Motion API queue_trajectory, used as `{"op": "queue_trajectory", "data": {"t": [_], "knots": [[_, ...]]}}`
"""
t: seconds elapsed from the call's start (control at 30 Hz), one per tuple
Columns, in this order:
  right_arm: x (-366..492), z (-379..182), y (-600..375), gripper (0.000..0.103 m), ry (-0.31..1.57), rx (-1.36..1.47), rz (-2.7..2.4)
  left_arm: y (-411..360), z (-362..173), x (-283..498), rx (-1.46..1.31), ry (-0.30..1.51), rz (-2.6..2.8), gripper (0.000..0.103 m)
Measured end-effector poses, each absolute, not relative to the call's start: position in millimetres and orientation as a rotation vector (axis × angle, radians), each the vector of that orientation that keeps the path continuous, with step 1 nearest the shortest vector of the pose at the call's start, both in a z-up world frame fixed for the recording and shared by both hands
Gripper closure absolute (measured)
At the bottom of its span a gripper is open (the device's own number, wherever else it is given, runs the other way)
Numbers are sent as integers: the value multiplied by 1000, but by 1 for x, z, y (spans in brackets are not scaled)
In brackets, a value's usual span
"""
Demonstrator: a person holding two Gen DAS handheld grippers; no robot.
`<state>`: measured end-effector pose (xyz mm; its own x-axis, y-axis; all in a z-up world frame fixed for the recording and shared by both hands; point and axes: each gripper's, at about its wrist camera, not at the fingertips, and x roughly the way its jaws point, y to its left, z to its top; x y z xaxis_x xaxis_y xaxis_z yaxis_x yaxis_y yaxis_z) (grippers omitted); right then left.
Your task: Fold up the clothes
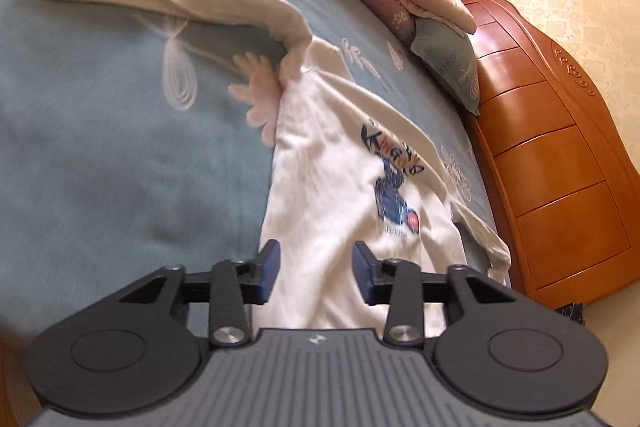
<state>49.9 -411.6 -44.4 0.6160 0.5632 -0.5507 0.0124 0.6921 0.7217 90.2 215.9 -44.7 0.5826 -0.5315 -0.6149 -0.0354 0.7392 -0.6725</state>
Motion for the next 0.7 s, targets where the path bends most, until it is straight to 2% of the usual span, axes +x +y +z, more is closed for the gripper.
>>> {"op": "queue_trajectory", "data": {"t": [0.2,0.47,0.53,0.6,0.7], "knots": [[131,-73,-404,51,857,833,310,201,-64,162,-679,919,-288,59],[194,-92,-390,51,817,812,264,198,-83,224,-668,920,-260,56],[201,-91,-387,58,792,780,254,199,-87,230,-694,905,-272,55],[208,-89,-386,90,780,732,231,200,-90,233,-719,897,-281,54],[217,-86,-386,90,763,660,196,200,-91,235,-719,896,-293,53]]}}
